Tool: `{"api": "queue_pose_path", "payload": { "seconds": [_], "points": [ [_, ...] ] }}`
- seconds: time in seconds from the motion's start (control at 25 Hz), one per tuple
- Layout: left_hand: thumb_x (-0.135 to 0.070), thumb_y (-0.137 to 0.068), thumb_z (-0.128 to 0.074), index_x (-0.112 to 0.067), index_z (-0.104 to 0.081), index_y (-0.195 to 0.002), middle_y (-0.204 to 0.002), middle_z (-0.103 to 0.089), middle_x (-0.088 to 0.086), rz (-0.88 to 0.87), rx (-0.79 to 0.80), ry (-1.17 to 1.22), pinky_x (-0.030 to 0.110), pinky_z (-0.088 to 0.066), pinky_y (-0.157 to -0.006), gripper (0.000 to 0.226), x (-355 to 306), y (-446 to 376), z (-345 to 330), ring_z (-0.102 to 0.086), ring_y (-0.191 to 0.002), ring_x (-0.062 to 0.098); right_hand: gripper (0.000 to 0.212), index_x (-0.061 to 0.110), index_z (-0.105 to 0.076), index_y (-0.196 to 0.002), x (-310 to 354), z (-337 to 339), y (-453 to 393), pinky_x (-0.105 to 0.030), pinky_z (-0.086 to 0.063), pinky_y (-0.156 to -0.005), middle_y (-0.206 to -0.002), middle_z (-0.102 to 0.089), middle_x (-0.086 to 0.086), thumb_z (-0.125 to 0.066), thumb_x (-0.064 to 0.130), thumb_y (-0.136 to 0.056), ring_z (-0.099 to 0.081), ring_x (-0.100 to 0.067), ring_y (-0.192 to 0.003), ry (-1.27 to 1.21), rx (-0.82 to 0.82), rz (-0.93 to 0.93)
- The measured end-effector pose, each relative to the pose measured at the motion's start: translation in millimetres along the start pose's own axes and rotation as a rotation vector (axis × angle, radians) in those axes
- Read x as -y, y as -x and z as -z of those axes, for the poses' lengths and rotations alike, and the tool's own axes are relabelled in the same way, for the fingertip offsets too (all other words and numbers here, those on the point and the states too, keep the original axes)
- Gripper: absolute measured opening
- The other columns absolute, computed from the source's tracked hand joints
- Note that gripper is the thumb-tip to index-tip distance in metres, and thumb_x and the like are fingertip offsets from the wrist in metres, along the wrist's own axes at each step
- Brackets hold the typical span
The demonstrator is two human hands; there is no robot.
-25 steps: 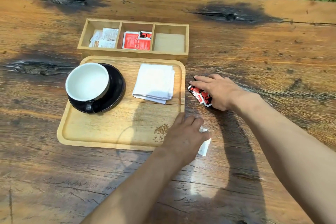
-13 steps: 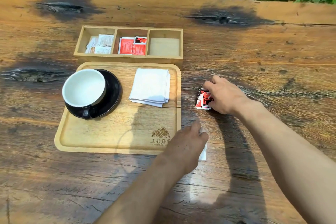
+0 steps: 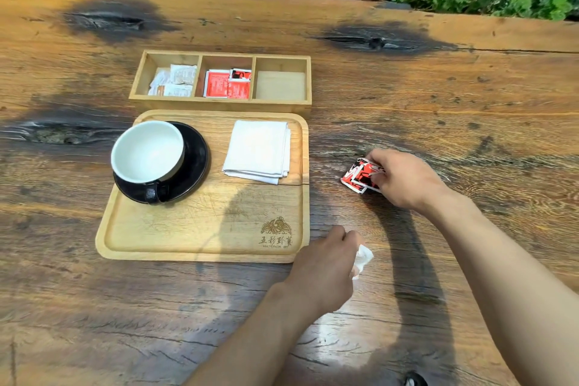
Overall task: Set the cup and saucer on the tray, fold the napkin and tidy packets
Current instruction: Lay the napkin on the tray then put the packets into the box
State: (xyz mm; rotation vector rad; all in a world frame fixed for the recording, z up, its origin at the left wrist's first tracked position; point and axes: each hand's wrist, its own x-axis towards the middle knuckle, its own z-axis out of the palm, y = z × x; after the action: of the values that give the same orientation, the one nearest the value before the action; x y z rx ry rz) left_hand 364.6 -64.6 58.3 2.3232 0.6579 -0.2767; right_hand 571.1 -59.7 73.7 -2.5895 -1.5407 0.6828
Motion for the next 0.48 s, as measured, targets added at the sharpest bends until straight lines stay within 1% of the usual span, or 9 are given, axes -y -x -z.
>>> {"api": "queue_pose_path", "payload": {
  "seconds": [0.08,0.16,0.2,0.24,0.28,0.36,0.4,0.44,0.48],
  "points": [
    [-0.023,-0.093,-0.053,-0.018,-0.043,-0.128,-0.124,-0.047,0.004,0.08,-0.005,0.251,0.035,-0.043,-0.083,0.036,1.7,0.5,8.0,-0.054,-0.106,0.027,0.023,0.025,-0.057,-0.111,2.9,4.1,5.2,-0.033,-0.044,-0.075,-0.112,-0.068,-0.008,-0.056,0.02,-0.089,-0.061,-0.032,-0.101,-0.032,-0.03,-0.032],
    [-0.027,-0.096,-0.05,-0.018,-0.042,-0.13,-0.125,-0.048,0.003,0.154,-0.018,0.489,0.026,-0.04,-0.085,0.036,6.4,1.6,19.8,-0.051,-0.109,0.02,0.017,0.024,-0.058,-0.105,7.9,9.4,8.7,-0.034,-0.045,-0.074,-0.108,-0.069,-0.008,-0.058,0.022,-0.088,-0.061,-0.032,-0.099,-0.046,-0.071,-0.052],
    [-0.028,-0.096,-0.048,-0.02,-0.043,-0.129,-0.123,-0.05,0.0,0.187,-0.022,0.602,0.02,-0.041,-0.081,0.034,10.3,2.1,27.1,-0.053,-0.106,0.016,0.015,0.023,-0.058,-0.103,11.1,12.0,9.4,-0.034,-0.045,-0.074,-0.107,-0.069,-0.007,-0.059,0.023,-0.088,-0.062,-0.032,-0.098,-0.042,-0.09,-0.054],
    [-0.027,-0.097,-0.047,-0.023,-0.044,-0.127,-0.119,-0.054,-0.003,0.223,-0.022,0.719,0.013,-0.043,-0.073,0.03,14.9,2.4,34.6,-0.056,-0.099,0.012,0.014,0.023,-0.058,-0.102,14.2,14.9,9.6,-0.033,-0.044,-0.073,-0.105,-0.07,-0.007,-0.06,0.024,-0.088,-0.062,-0.031,-0.096,-0.042,-0.108,-0.055],
    [-0.024,-0.096,-0.047,-0.027,-0.045,-0.123,-0.113,-0.058,-0.005,0.263,-0.02,0.836,0.011,-0.045,-0.063,0.027,19.7,2.0,41.7,-0.058,-0.09,0.01,0.013,0.024,-0.058,-0.101,17.6,17.9,9.4,-0.033,-0.043,-0.072,-0.104,-0.07,-0.006,-0.06,0.024,-0.088,-0.062,-0.03,-0.094,-0.052,-0.127,-0.055],
    [-0.018,-0.09,-0.046,-0.028,-0.049,-0.119,-0.101,-0.065,0.0,0.338,-0.021,1.013,0.024,-0.049,-0.054,0.031,30.7,0.1,55.7,-0.059,-0.074,0.016,0.014,0.026,-0.058,-0.101,27.5,24.2,6.2,-0.032,-0.044,-0.071,-0.101,-0.071,-0.005,-0.061,0.025,-0.088,-0.063,-0.029,-0.092,-0.077,-0.155,-0.056],
    [-0.017,-0.085,-0.044,-0.027,-0.051,-0.117,-0.097,-0.065,0.003,0.365,-0.033,1.078,0.03,-0.046,-0.052,0.034,35.5,-0.9,62.6,-0.056,-0.069,0.02,0.015,0.026,-0.059,-0.102,34.1,27.4,3.1,-0.031,-0.043,-0.07,-0.101,-0.071,-0.005,-0.061,0.026,-0.088,-0.063,-0.029,-0.091,-0.077,-0.169,-0.052],
    [-0.017,-0.082,-0.043,-0.027,-0.052,-0.114,-0.093,-0.064,0.005,0.38,-0.056,1.136,0.029,-0.041,-0.051,0.035,39.9,-1.7,70.3,-0.054,-0.066,0.02,0.015,0.026,-0.059,-0.103,41.8,30.8,-1.0,-0.03,-0.041,-0.068,-0.101,-0.072,-0.005,-0.062,0.026,-0.088,-0.063,-0.028,-0.09,-0.073,-0.185,-0.048],
    [-0.016,-0.081,-0.041,-0.026,-0.054,-0.113,-0.092,-0.064,0.004,0.387,-0.086,1.182,0.029,-0.041,-0.053,0.035,44.5,-2.1,79.1,-0.055,-0.068,0.018,0.016,0.026,-0.059,-0.104,50.1,34.1,-5.6,-0.029,-0.039,-0.068,-0.101,-0.072,-0.005,-0.062,0.027,-0.088,-0.063,-0.028,-0.088,-0.072,-0.2,-0.05]
  ]
}}
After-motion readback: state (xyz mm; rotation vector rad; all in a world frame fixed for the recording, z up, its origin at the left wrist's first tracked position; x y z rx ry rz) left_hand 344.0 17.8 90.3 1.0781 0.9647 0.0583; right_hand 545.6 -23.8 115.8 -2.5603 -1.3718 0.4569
